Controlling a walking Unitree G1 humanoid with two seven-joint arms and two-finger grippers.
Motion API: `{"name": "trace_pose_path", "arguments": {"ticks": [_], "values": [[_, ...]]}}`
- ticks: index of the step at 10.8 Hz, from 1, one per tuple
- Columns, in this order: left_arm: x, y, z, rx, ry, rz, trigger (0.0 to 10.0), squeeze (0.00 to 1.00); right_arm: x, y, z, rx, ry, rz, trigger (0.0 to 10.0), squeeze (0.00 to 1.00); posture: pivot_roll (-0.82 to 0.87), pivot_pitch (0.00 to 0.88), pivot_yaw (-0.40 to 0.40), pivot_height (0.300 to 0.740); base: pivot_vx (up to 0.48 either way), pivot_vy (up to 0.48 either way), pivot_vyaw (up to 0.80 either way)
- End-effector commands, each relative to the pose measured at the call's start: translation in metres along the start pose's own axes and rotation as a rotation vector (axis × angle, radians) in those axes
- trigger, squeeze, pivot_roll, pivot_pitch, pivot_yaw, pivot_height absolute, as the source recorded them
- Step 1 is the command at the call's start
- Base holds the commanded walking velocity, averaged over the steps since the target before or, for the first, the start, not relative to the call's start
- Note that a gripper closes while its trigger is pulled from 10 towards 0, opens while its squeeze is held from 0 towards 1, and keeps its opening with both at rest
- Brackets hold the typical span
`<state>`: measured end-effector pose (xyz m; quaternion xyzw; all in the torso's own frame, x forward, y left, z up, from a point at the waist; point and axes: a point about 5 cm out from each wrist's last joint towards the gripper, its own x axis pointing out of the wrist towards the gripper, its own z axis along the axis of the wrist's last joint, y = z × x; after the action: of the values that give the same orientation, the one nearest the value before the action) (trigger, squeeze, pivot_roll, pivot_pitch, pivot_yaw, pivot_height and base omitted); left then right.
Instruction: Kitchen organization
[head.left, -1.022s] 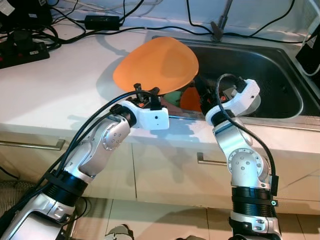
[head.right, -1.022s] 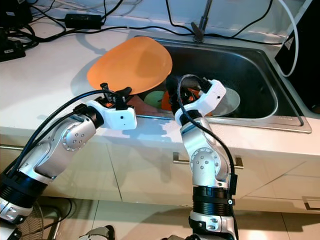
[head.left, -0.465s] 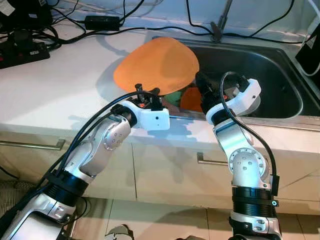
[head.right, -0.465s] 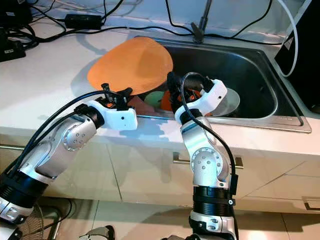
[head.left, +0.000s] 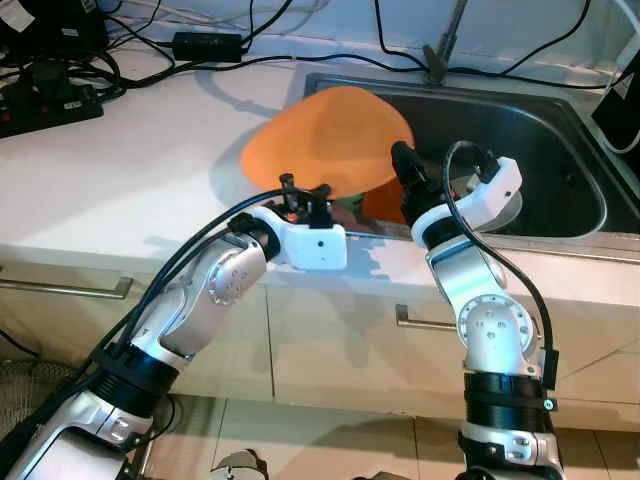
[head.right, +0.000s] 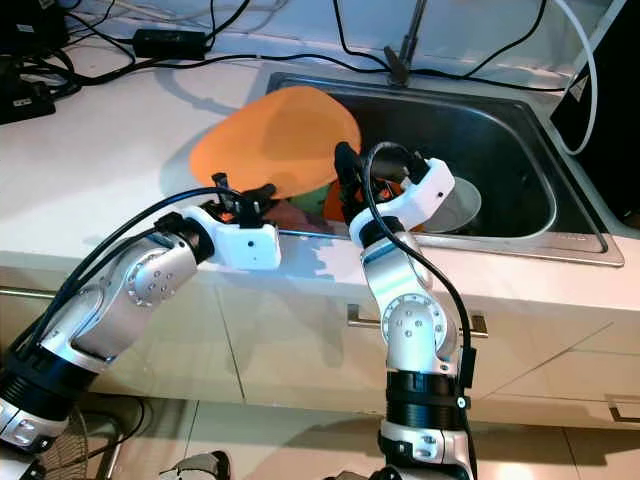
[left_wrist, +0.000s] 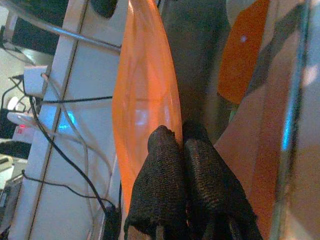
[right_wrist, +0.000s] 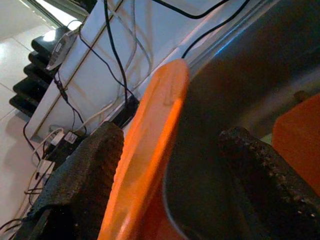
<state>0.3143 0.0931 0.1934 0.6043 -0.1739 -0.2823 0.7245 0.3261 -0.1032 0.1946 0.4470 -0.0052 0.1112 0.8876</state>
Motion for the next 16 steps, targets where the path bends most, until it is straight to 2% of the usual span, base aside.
{"name": "trace_pose_path", "arguments": {"ticks": [1, 3, 4, 5, 6, 16], "values": [[0.0008, -0.0124, 0.0066, -0.01, -0.03, -0.053, 10.0, 0.0, 0.0063, 0.0197, -0.0055, 0.058, -0.001, 0.045, 10.0, 0.0, 0.06, 0.101, -0.076, 0.74, 0.0, 0.0, 0.0], [0.0006, -0.0115, 0.0072, -0.008, -0.036, -0.05, 10.0, 0.0, 0.0069, 0.019, -0.0056, 0.058, -0.001, 0.039, 10.0, 0.0, 0.06, 0.101, -0.076, 0.74, 0.0, 0.0, 0.0], [0.0006, -0.0112, 0.0076, -0.006, -0.04, -0.048, 10.0, 0.0, 0.007, 0.0186, -0.0056, 0.059, 0.0, 0.036, 2.1, 0.0, 0.06, 0.101, -0.076, 0.74, 0.0, 0.0, 0.0], [0.0009, -0.0105, 0.0086, -0.005, -0.045, -0.041, 10.0, 0.0, 0.0073, 0.0176, -0.0059, 0.06, 0.004, 0.03, 0.5, 0.0, 0.06, 0.102, -0.076, 0.74, 0.0, 0.0, 0.0], [0.0011, -0.0101, 0.0089, -0.002, -0.048, -0.037, 10.0, 0.0, 0.0076, 0.0171, -0.0068, 0.062, 0.009, 0.028, 0.0, 0.0, 0.06, 0.104, -0.077, 0.74, 0.0, 0.0, 0.0], [0.002, -0.0075, 0.0123, 0.011, -0.075, -0.016, 10.0, 0.0, 0.0068, 0.0144, -0.0113, 0.067, 0.029, 0.024, 0.0, 0.0, 0.06, 0.102, -0.077, 0.74, 0.0, 0.0, 0.0]]}}
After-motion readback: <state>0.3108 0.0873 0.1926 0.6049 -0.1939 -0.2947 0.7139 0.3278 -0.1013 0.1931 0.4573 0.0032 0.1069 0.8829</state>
